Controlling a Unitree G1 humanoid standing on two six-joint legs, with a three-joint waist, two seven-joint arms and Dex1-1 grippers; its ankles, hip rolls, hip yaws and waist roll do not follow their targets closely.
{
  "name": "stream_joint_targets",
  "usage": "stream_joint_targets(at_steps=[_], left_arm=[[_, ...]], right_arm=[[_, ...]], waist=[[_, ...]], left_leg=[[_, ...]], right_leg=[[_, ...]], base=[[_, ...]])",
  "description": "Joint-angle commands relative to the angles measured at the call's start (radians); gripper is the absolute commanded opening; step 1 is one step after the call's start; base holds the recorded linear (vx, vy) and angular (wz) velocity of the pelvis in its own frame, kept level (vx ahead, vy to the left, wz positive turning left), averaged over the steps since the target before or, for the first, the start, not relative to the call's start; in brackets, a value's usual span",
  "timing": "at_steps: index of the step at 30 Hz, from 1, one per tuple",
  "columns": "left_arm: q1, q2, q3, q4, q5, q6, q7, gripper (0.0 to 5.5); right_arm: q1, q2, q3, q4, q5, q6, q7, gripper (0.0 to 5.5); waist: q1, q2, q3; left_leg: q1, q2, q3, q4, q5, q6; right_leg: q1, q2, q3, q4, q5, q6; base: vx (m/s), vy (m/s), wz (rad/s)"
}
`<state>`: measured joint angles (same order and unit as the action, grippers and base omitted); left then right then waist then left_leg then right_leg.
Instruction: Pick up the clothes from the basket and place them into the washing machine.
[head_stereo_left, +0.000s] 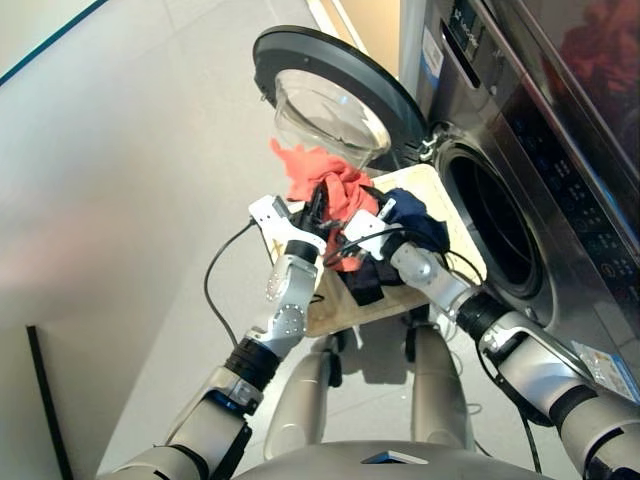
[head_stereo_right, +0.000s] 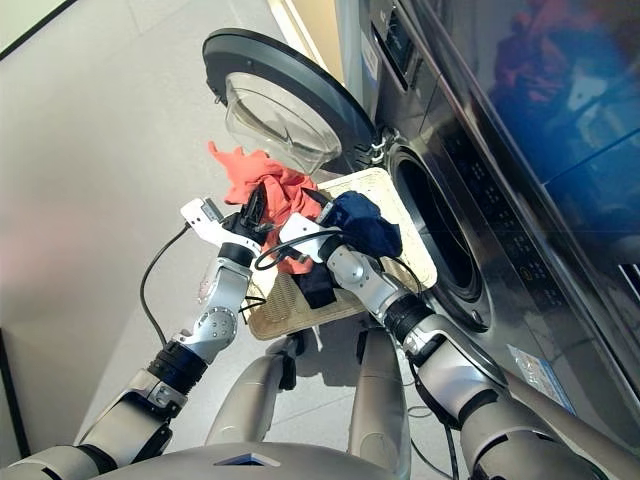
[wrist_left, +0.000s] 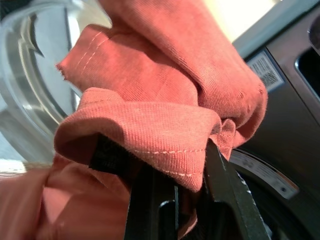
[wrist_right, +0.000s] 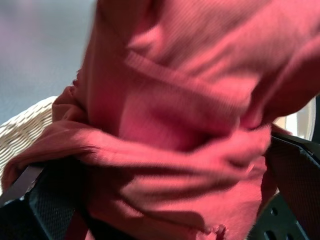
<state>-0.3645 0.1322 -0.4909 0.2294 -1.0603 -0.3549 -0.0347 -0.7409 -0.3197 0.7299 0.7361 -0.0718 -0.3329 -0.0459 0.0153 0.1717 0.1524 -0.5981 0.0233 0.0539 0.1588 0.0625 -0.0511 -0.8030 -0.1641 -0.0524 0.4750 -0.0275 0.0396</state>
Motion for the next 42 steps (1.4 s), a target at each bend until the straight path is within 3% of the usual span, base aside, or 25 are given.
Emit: stream_joint_targets(at_steps=[1,3,4,5,6,16,17,18,19,20,24,27,28,31,34,42], left_arm=[[-0.020,0.046,-0.036,-0.155,-0.028,-0.006,-0.076,0.00],[-0.016,0.065,-0.053,-0.182,-0.036,0.003,-0.094,0.00],[-0.017,0.072,-0.061,-0.199,-0.045,0.011,-0.107,0.00],[-0.022,0.079,-0.070,-0.203,-0.046,0.013,-0.114,0.00],[-0.023,0.087,-0.076,-0.211,-0.045,0.015,-0.120,0.00],[-0.041,0.111,-0.059,-0.201,-0.038,0.006,-0.149,0.00],[-0.039,0.115,-0.054,-0.199,-0.036,0.005,-0.153,0.75],[-0.033,0.119,-0.043,-0.197,-0.031,0.001,-0.152,1.98],[-0.025,0.120,-0.029,-0.194,-0.026,-0.007,-0.149,5.50],[-0.025,0.120,-0.029,-0.194,-0.026,-0.007,-0.149,5.50],[0.020,0.077,0.094,-0.157,-0.035,-0.054,-0.086,5.50],[0.049,0.050,0.215,-0.182,-0.014,-0.114,0.002,5.50],[0.070,0.051,0.277,-0.201,0.055,-0.156,0.064,5.50],[0.052,0.033,0.293,-0.125,0.107,-0.216,0.162,5.50],[0.069,0.026,0.317,-0.081,0.129,-0.224,0.205,5.50],[0.081,0.020,0.332,0.074,0.176,-0.199,0.254,5.50]], right_arm=[[-0.130,0.074,-0.025,0.026,0.050,-0.038,-0.003,5.50],[-0.132,0.072,-0.025,0.025,0.077,-0.041,0.014,5.50],[-0.131,0.070,-0.026,0.018,0.101,-0.042,0.030,5.07],[-0.131,0.070,-0.029,0.017,0.116,-0.044,0.037,1.81],[-0.127,0.064,-0.030,0.008,0.132,-0.045,0.047,0.00],[-0.079,0.057,-0.050,-0.032,0.160,-0.055,0.050,0.00],[-0.075,0.054,-0.057,-0.031,0.161,-0.056,0.047,0.00],[-0.068,0.050,-0.067,-0.029,0.157,-0.055,0.035,0.00],[-0.059,0.044,-0.082,-0.026,0.147,-0.057,0.017,0.00],[-0.059,0.044,-0.082,-0.026,0.147,-0.057,0.017,0.00],[0.002,-0.010,-0.217,-0.106,0.027,-0.042,-0.175,0.00],[0.107,-0.062,-0.313,-0.193,-0.047,-0.012,-0.244,0.00],[0.165,-0.087,-0.378,-0.230,-0.069,-0.006,-0.284,0.00],[0.125,0.004,-0.327,-0.026,-0.145,0.002,-0.422,0.00],[0.058,0.026,-0.379,0.153,-0.105,0.035,-0.480,0.00],[-0.024,0.003,-0.493,0.258,-0.004,0.066,-0.647,0.00]], waist=[[0.010,0.015,-0.010],[0.012,0.015,-0.011],[0.013,0.016,-0.011],[0.012,0.015,-0.012],[0.011,0.014,-0.012],[-0.009,0.009,-0.009],[-0.009,0.009,-0.009],[-0.010,0.008,-0.009],[-0.011,0.008,-0.009],[-0.011,0.008,-0.009],[-0.029,0.006,-0.002],[-0.042,-0.001,0.010],[-0.049,-0.007,0.014],[-0.041,-0.010,0.014],[-0.025,-0.008,0.016],[-0.011,0.001,0.040]], left_leg=[[-0.018,-0.026,-0.011,0.083,-0.066,0.045],[-0.022,-0.028,-0.010,0.085,-0.066,0.045],[-0.024,-0.029,-0.011,0.085,-0.066,0.045],[-0.025,-0.031,-0.012,0.084,-0.065,0.045],[-0.025,-0.031,-0.013,0.083,-0.066,0.044],[-0.036,-0.031,-0.008,0.088,-0.068,0.042],[-0.037,-0.032,-0.008,0.089,-0.068,0.043],[-0.038,-0.032,-0.007,0.090,-0.068,0.043],[-0.039,-0.033,-0.006,0.091,-0.069,0.043],[-0.039,-0.033,-0.006,0.091,-0.069,0.043],[-0.038,-0.032,-0.002,0.090,-0.073,0.045],[-0.047,-0.028,-0.002,0.097,-0.079,0.047],[-0.055,-0.028,-0.003,0.100,-0.080,0.047],[-0.075,-0.032,-0.010,0.107,-0.080,0.047],[-0.104,-0.036,-0.013,0.114,-0.076,0.048],[-0.197,-0.041,-0.016,0.127,-0.064,0.056]], right_leg=[[0.061,0.002,-0.011,-0.210,0.161,0.068],[0.057,0.002,-0.011,-0.208,0.162,0.069],[0.054,0.001,-0.011,-0.207,0.163,0.069],[0.053,0.001,-0.011,-0.207,0.164,0.069],[0.053,0.001,-0.011,-0.207,0.164,0.069],[0.041,0.001,-0.004,-0.206,0.169,0.067],[0.040,0.001,-0.003,-0.206,0.170,0.067],[0.041,0.001,-0.003,-0.208,0.171,0.067],[0.040,0.002,-0.002,-0.207,0.171,0.067],[0.040,0.002,-0.002,-0.207,0.171,0.067],[0.033,0.005,0.004,-0.206,0.171,0.065],[0.023,0.008,0.003,-0.202,0.169,0.062],[0.016,0.011,0.003,-0.199,0.167,0.061],[-0.001,0.008,0.004,-0.193,0.170,0.061],[-0.028,0.007,0.003,-0.185,0.172,0.059],[-0.139,0.010,0.006,-0.134,0.174,0.056]], base=[[0.000,0.000,0.000],[0.000,0.000,0.000],[0.000,0.000,0.000],[0.000,0.000,0.000],[0.000,0.000,0.000],[0.000,0.000,0.000],[0.000,0.000,0.000],[0.000,0.000,0.000],[0.000,0.000,0.000],[0.000,0.000,0.000],[0.000,0.000,0.000],[0.000,0.000,0.000],[0.000,0.000,0.000],[0.000,0.000,0.000],[0.000,0.000,0.000],[0.000,0.000,0.000]])
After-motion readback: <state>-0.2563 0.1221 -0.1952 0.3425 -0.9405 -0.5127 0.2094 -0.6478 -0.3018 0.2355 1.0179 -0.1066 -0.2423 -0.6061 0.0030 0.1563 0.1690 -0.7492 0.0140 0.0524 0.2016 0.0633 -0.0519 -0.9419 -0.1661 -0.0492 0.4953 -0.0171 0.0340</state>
